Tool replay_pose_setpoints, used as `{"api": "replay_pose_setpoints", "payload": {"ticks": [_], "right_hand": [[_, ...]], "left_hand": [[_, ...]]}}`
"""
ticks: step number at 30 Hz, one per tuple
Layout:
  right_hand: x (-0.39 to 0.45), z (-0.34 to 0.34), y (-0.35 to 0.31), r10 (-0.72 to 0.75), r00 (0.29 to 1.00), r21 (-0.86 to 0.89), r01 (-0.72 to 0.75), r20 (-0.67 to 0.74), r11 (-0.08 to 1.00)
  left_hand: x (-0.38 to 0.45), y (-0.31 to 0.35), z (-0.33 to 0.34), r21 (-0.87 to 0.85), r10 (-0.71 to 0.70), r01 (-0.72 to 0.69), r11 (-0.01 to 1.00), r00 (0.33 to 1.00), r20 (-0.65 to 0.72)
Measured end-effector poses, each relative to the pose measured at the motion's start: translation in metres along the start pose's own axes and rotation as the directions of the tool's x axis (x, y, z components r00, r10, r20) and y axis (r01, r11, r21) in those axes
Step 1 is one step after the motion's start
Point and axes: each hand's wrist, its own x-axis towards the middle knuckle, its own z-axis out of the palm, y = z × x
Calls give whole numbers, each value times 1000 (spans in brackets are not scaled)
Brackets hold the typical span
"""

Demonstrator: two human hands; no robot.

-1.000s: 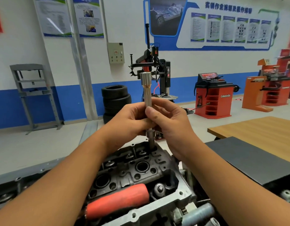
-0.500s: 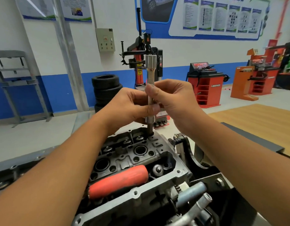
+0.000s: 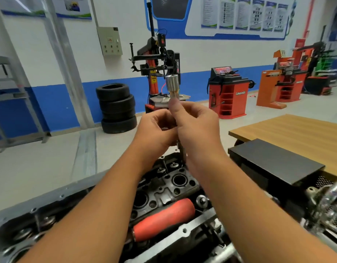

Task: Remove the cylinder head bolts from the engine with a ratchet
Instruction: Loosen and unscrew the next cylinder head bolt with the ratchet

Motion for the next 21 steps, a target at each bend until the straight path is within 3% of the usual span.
{"api": "replay_pose_setpoints", "payload": {"ticks": [3, 8, 11, 16, 19, 21], "right_hand": [[-17, 18, 11, -110, 982, 26, 116, -151, 993], [-11, -2, 12, -239, 935, 38, 257, -262, 966], [-9, -12, 13, -235, 951, -3, 240, -201, 971], [2, -11, -6, -197, 980, -267, 199, 34, 943], [6, -8, -19, -161, 987, -246, 163, 29, 955], [0, -3, -17, -224, 973, -221, 206, -56, 953]], "left_hand": [[-7, 0, -1, 16, 17, -16, 1000, 999, -44], [-15, -1, 5, -51, -36, 44, 998, 986, 163], [-12, 1, 7, -39, -64, 73, 997, 976, 206], [-6, 5, 4, 33, -52, 48, 998, 991, 126], [-1, 4, 3, 44, -44, 41, 998, 996, 74], [1, 5, 5, 62, -29, 23, 998, 996, 87]]}}
